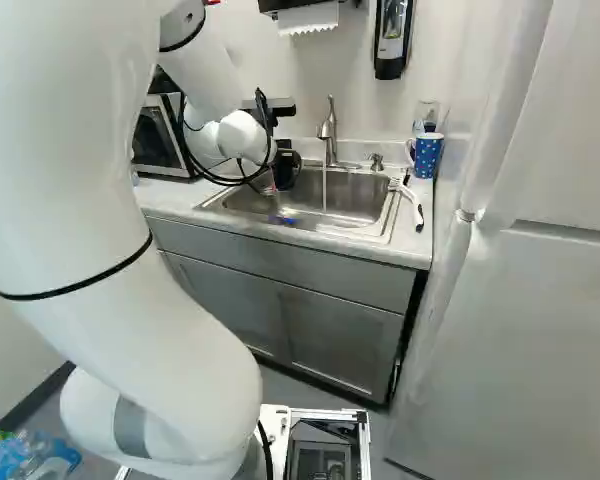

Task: Rinse the cup and place it in the tray

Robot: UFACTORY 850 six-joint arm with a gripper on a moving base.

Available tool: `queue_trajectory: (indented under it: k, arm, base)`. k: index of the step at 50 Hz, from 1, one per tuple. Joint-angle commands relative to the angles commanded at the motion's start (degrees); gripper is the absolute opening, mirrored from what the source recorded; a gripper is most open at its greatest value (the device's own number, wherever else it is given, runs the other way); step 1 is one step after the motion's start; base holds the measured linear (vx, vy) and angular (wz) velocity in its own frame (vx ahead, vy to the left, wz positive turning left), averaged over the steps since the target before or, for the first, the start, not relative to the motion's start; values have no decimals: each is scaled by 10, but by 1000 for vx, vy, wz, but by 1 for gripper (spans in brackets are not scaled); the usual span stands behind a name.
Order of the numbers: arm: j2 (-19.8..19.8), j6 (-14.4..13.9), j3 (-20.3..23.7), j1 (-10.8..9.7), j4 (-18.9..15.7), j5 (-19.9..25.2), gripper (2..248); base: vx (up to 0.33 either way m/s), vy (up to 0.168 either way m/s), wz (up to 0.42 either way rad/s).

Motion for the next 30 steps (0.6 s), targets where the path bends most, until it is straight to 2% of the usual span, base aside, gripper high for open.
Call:
queue_trajectory:
  k: [30]
  arm:
    - [5, 0, -33, 9, 0, -20, 124]
  base:
    - [0, 0, 0]
